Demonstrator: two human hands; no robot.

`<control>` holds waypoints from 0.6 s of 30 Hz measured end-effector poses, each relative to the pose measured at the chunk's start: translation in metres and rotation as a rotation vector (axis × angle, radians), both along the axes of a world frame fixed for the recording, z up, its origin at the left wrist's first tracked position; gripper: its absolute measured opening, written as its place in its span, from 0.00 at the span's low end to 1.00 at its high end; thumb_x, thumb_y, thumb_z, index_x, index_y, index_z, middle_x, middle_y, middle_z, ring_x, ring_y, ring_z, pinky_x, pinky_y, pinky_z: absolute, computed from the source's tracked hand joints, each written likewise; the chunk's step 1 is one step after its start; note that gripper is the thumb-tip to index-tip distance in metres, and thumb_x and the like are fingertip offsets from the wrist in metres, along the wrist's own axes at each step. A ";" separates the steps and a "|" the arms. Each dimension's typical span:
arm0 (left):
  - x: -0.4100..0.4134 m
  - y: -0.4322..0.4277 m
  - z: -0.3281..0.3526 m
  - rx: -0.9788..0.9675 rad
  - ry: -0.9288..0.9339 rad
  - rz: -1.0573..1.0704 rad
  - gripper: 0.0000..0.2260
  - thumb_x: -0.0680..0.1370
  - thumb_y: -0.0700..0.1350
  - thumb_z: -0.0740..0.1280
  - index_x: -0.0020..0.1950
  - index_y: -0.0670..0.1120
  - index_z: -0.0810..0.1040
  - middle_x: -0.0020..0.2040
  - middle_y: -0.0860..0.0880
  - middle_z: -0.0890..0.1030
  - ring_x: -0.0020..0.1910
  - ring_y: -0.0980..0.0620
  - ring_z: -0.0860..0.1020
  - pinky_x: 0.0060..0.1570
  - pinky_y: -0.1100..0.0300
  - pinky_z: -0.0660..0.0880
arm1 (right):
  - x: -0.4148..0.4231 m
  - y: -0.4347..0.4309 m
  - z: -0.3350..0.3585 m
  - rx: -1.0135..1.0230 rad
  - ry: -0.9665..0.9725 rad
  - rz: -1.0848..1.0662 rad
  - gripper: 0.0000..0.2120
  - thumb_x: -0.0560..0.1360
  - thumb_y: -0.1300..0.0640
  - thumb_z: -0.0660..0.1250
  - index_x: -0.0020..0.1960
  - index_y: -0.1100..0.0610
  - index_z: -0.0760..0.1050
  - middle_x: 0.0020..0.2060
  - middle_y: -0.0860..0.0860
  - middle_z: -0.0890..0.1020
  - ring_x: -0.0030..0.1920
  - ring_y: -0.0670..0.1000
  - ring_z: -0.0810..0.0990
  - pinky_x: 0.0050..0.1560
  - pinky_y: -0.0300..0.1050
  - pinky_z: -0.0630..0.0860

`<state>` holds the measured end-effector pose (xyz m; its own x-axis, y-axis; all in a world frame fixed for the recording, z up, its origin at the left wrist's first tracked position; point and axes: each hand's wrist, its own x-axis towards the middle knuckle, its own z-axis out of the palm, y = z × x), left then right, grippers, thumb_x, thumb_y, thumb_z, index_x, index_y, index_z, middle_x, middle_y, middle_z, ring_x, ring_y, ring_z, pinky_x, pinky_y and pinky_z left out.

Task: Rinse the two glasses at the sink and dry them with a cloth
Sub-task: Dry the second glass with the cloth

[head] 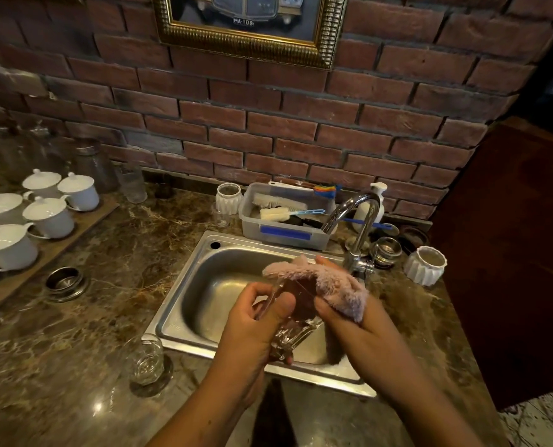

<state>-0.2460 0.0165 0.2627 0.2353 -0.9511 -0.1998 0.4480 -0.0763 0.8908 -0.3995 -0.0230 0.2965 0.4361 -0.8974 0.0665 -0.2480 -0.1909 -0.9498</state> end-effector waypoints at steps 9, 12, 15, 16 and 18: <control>-0.001 -0.003 -0.013 -0.198 -0.682 0.101 0.07 0.78 0.53 0.68 0.48 0.51 0.84 0.44 0.53 0.84 0.46 0.54 0.83 0.45 0.63 0.80 | 0.013 0.006 -0.019 0.470 -0.294 0.009 0.16 0.76 0.48 0.63 0.57 0.50 0.84 0.44 0.54 0.89 0.51 0.56 0.87 0.58 0.47 0.82; 0.008 -0.005 -0.024 -0.458 -1.019 0.053 0.14 0.79 0.56 0.64 0.55 0.49 0.83 0.49 0.55 0.80 0.50 0.56 0.80 0.49 0.69 0.74 | 0.011 0.009 -0.023 0.636 -0.450 -0.028 0.17 0.80 0.54 0.64 0.63 0.64 0.78 0.52 0.65 0.85 0.58 0.66 0.83 0.65 0.61 0.77; -0.006 -0.005 -0.014 -0.260 -0.643 0.143 0.09 0.83 0.49 0.61 0.51 0.51 0.81 0.44 0.54 0.81 0.44 0.55 0.81 0.41 0.66 0.76 | 0.011 0.014 -0.026 0.457 -0.314 -0.112 0.12 0.81 0.59 0.63 0.62 0.53 0.78 0.51 0.54 0.87 0.53 0.52 0.87 0.52 0.44 0.82; -0.014 -0.005 -0.009 -0.152 -0.506 0.152 0.10 0.84 0.48 0.60 0.49 0.52 0.80 0.43 0.53 0.82 0.42 0.56 0.82 0.37 0.66 0.77 | 0.011 0.015 -0.025 0.375 -0.251 -0.122 0.16 0.81 0.59 0.64 0.67 0.49 0.74 0.52 0.50 0.87 0.52 0.46 0.86 0.49 0.39 0.82; -0.021 -0.005 -0.002 0.029 -0.312 0.100 0.10 0.83 0.47 0.61 0.48 0.52 0.81 0.44 0.50 0.84 0.41 0.51 0.83 0.32 0.62 0.77 | 0.006 0.014 -0.025 0.207 -0.159 -0.068 0.26 0.80 0.60 0.65 0.75 0.45 0.65 0.55 0.46 0.85 0.54 0.40 0.84 0.52 0.35 0.81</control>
<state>-0.2671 0.0114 0.2611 0.3811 -0.9153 -0.1306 0.1604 -0.0737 0.9843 -0.3934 -0.0089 0.2711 0.3727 -0.9261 -0.0587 -0.0986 0.0234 -0.9948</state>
